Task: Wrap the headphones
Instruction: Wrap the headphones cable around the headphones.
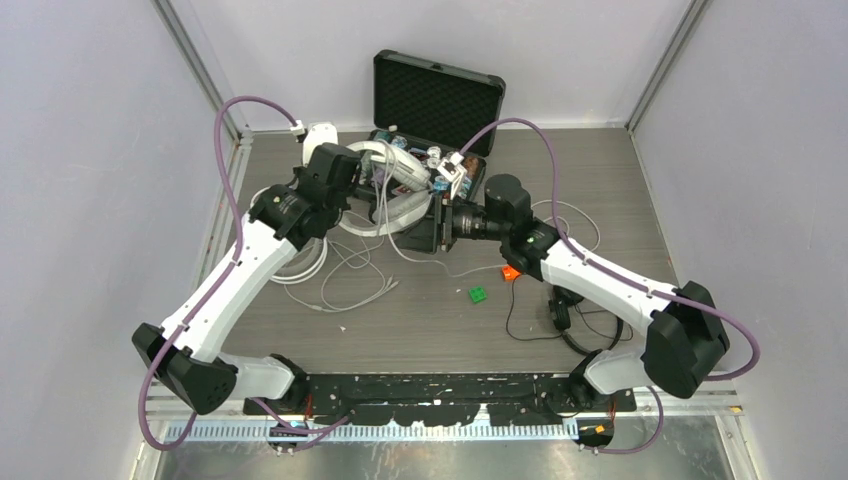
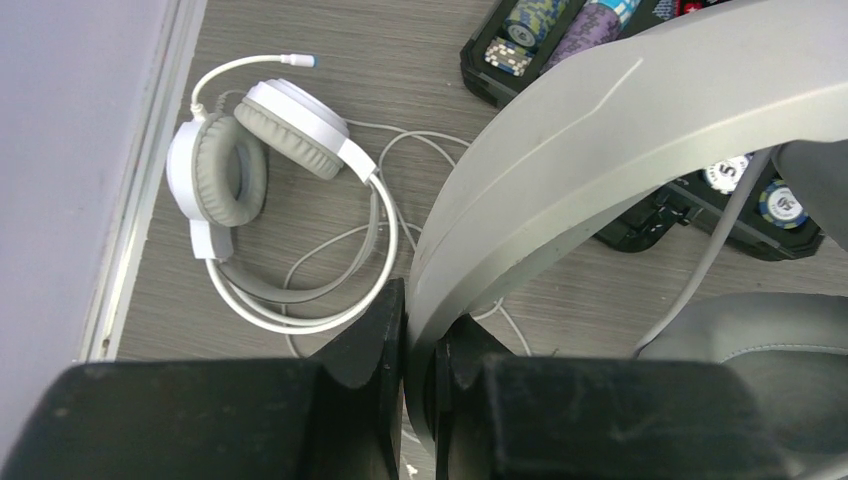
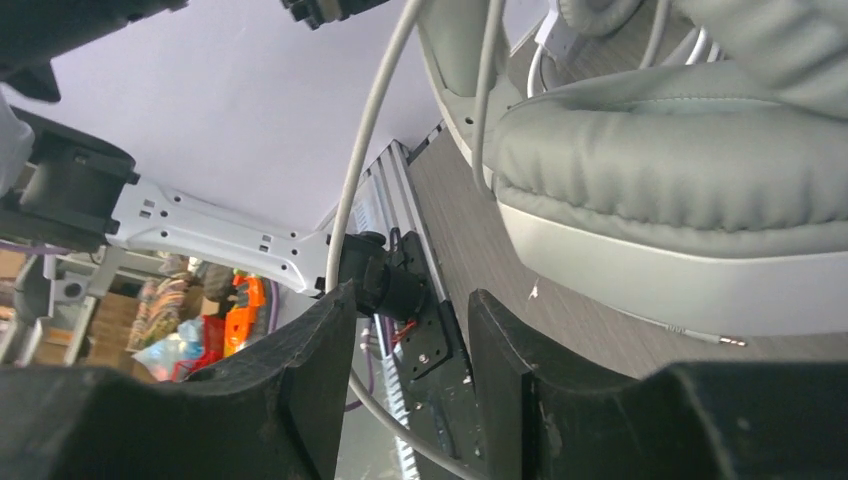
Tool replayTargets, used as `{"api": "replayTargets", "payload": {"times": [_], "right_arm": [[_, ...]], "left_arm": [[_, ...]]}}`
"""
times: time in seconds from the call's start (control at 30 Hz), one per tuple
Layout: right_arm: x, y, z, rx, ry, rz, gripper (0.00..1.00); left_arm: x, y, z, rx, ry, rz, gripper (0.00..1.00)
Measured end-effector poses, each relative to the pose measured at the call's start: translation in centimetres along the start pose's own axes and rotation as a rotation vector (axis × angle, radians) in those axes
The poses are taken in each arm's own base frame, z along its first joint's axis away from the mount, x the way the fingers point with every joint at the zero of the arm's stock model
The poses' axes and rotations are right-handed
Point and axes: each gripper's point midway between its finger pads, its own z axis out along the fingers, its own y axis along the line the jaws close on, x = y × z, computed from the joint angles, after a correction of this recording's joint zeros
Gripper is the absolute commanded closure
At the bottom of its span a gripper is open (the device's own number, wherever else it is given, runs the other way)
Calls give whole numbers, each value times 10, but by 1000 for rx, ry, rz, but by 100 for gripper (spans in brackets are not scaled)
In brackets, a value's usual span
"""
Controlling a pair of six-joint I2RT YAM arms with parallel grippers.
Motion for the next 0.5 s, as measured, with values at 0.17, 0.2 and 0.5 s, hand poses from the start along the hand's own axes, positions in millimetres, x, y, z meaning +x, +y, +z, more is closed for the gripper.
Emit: {"api": "replayTargets", "payload": {"times": [0.17,0.2,0.5], "right_arm": [[3,-1,-7,-13,-31,-143,48],[3,-3,-7,-7,-36,-169,48],[0,-17,-14,77,-45,-308,44]], "left_arm": [[-1,-5,-2,30,0,-36,100],[-2,-6,-2,34,0,-43,100],[-12,-15,-17,127,-21,-146,100]]}}
